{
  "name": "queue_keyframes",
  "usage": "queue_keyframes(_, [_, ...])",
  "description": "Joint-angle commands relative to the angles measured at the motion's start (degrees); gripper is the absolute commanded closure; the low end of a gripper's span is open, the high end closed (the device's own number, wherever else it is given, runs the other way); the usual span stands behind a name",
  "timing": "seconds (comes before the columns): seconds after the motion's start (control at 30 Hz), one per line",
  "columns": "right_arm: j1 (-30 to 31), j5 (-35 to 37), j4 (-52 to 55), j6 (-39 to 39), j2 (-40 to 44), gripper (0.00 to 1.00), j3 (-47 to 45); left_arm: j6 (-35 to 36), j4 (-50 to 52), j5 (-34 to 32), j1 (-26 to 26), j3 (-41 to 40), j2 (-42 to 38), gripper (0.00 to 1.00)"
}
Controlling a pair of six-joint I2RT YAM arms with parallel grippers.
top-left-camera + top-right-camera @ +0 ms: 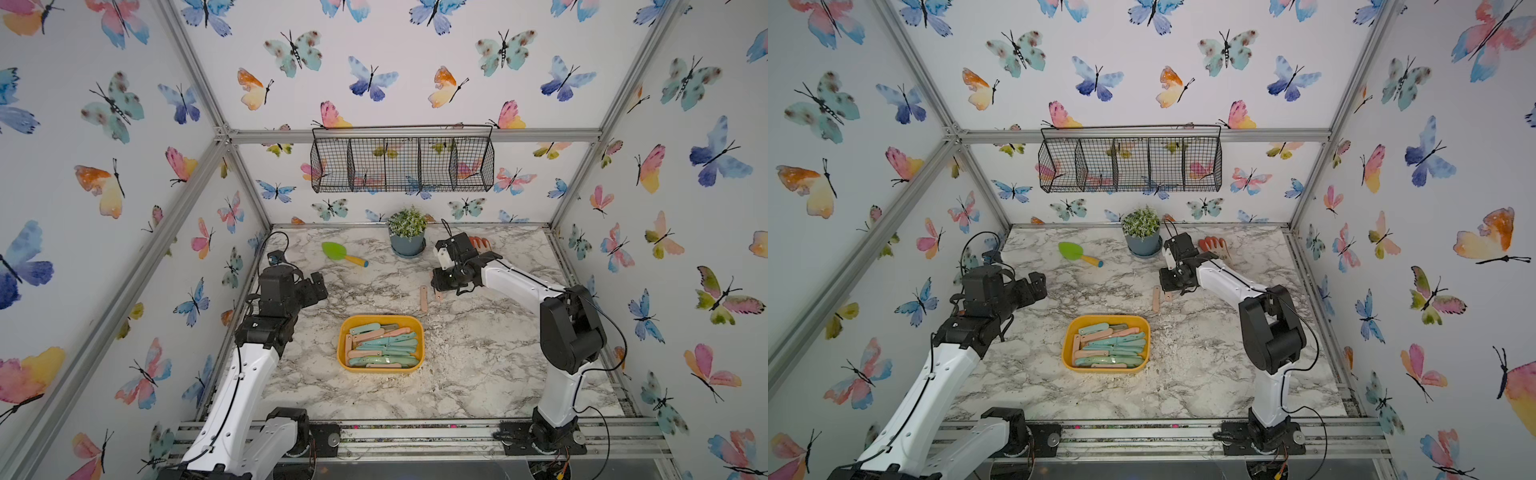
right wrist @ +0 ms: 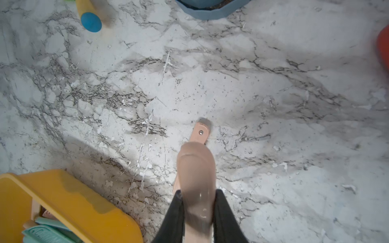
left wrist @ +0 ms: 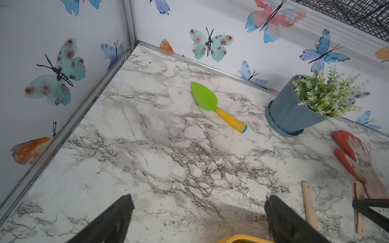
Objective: Take the fruit knife out of the storage box
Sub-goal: Place the fruit knife at the center of the board.
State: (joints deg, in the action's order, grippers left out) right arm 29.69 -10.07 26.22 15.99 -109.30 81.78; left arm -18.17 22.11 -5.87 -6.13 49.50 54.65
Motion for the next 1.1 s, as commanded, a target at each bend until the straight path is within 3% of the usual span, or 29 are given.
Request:
queue_keyframes(0.0, [-0.7,-4.4,-3.0,2.5,-2.6,0.84,-1.6,0.4,0.0,0.4,-0.1,-0.8,-0.9,0.02])
queue_keyframes(0.2, [-1.6,-7.8,-5.5,4.1,-6.0,0.84,-2.4,0.4,0.0,0.6,-0.1,-0.9,-0.8,0.02])
queue_keyframes(1.07, [-3.1,-8.3,-7.5,7.1,-10.5,0.80,-3.9,0.5,0.0,0.3,-0.1,-0.9,-0.9,0.02])
